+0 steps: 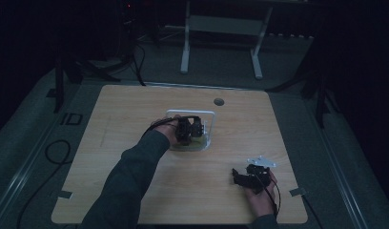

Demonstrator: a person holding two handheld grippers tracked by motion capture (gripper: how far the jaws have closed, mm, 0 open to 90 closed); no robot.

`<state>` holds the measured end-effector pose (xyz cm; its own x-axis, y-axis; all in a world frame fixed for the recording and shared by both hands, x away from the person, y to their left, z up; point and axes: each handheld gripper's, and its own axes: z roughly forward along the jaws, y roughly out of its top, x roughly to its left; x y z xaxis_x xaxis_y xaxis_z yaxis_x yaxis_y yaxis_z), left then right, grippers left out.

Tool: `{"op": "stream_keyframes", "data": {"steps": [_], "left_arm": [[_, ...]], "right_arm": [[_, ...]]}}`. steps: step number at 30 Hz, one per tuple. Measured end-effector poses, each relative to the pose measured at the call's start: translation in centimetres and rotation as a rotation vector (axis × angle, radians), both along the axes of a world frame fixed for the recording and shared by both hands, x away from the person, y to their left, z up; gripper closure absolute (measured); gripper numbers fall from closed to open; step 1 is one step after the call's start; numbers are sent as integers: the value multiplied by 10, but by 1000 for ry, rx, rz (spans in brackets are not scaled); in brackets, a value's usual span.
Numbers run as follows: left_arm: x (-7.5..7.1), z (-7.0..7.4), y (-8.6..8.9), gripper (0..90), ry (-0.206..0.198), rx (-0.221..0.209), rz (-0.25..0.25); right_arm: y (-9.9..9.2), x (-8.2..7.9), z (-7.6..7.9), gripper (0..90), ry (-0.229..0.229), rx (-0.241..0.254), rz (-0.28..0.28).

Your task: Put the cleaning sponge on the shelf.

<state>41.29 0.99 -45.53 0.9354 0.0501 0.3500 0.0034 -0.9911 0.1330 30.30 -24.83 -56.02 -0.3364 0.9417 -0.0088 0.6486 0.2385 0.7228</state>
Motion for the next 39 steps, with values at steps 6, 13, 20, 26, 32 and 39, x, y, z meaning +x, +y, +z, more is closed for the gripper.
{"op": "stream_keyframes", "data": {"steps": [6,13,20,26,32,39], "left_arm": [[1,-2,-3,710,-17,2,4],[2,-5,-5,707,-42,10,-4],[3,-7,-4,694,-70,2,0],[3,-3,-3,644,-79,-11,19],[-1,6,1,614,-72,-45,27],[-12,27,12,582,-68,-115,44]], "right_arm": [[0,0,0,137,0,0,0],[0,0,0,137,0,0,0],[0,0,0,137,0,-1,1],[0,0,0,137,0,0,1],[0,0,0,137,0,-1,0],[0,0,0,137,-1,-1,1]]}}
